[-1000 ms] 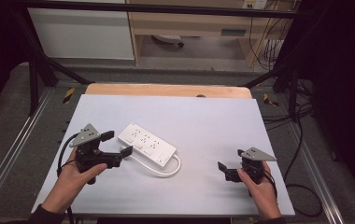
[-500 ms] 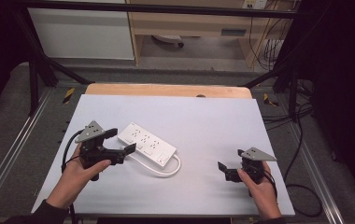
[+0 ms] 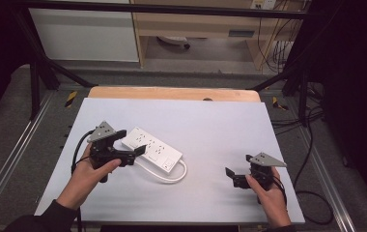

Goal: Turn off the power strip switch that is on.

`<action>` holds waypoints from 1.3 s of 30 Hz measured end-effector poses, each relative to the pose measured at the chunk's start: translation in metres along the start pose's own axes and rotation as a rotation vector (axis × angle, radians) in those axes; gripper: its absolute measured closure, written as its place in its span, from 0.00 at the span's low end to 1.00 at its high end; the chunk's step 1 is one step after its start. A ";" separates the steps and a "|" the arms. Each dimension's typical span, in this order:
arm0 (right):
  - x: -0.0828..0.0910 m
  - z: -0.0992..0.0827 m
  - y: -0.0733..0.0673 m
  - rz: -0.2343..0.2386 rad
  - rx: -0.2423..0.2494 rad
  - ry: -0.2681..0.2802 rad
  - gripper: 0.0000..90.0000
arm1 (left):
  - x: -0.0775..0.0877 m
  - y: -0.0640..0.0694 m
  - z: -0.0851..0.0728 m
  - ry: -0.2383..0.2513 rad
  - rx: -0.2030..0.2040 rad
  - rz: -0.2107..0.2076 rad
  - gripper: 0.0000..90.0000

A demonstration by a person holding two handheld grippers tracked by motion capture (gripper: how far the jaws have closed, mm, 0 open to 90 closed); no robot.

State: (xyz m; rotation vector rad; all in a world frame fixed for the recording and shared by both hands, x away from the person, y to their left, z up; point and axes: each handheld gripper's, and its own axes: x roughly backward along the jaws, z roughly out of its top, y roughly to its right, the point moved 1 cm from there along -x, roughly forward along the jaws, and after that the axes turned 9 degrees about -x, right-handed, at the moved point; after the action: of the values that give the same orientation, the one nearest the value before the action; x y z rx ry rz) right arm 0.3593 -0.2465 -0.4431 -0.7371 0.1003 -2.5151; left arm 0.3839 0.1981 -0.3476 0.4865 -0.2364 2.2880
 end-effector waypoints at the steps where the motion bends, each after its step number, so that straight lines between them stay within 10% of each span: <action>1: 0.000 0.000 0.000 0.000 -0.001 0.000 0.03 | -0.001 0.000 0.000 -0.001 0.000 0.000 0.07; 21: 0.000 0.000 0.000 0.002 0.000 -0.003 0.03 | -0.032 -0.005 -0.003 -0.056 0.003 0.009 0.12; 39: 0.000 0.000 0.000 0.004 -0.001 -0.002 0.03 | -0.051 0.001 -0.008 -0.134 -0.021 -0.016 0.49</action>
State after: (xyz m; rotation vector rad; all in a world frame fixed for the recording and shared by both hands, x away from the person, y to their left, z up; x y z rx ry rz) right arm 0.3588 -0.2466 -0.4427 -0.7398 0.1026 -2.5104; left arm 0.4128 0.1663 -0.3755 0.6294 -0.3212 2.2374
